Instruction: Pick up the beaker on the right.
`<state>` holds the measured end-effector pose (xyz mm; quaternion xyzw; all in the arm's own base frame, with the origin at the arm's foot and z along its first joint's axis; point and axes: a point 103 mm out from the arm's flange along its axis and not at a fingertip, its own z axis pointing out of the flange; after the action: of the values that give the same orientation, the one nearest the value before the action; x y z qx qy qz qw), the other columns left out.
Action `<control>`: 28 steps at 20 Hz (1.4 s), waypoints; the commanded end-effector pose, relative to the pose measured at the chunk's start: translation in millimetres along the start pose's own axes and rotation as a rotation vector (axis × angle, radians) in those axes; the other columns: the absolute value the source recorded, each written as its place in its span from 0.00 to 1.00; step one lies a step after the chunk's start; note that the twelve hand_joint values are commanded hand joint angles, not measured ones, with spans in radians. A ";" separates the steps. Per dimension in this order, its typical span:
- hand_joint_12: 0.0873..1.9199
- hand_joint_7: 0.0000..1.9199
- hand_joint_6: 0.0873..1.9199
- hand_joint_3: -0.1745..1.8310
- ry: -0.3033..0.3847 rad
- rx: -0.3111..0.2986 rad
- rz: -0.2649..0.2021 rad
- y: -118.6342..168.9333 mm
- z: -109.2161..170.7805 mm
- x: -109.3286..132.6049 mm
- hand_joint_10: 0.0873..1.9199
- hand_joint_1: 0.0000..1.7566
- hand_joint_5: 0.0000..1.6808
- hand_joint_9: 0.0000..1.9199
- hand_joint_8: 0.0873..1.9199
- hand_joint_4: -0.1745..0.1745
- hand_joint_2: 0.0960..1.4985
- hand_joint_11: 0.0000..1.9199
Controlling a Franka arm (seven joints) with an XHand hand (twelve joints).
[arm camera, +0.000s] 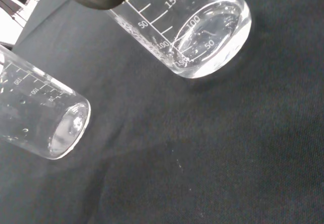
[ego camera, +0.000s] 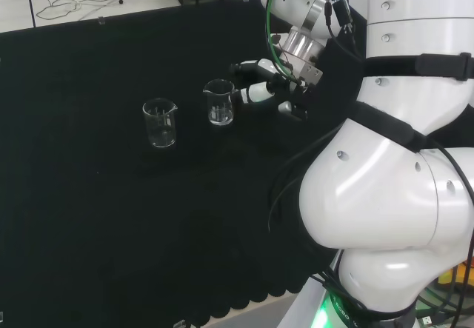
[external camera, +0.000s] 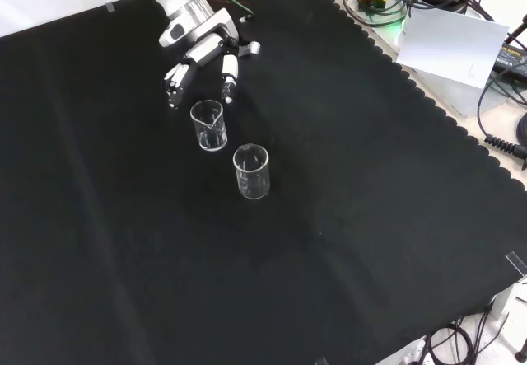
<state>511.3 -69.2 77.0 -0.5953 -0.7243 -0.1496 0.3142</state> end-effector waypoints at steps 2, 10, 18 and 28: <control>0.68 0.11 0.00 0.00 0.030 0.029 -0.042 2.8 11.5 0.8 0.31 0.47 0.22 0.15 0.35 0.30 0.54 0.00; 0.66 0.09 0.00 0.00 0.045 -0.004 -0.059 2.2 22.2 6.9 0.30 0.45 0.21 0.14 0.34 0.31 0.52 0.00; 0.65 0.08 0.00 0.00 0.074 -0.033 -0.051 5.7 31.4 6.9 0.30 0.47 0.21 0.12 0.34 0.31 0.53 0.00; 0.64 0.08 0.00 0.00 0.069 -0.046 -0.049 16.2 46.4 13.5 0.31 0.48 0.21 0.11 0.34 0.31 0.53 0.00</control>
<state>510.6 -41.4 53.3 -0.5770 -0.7231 -0.1940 0.3265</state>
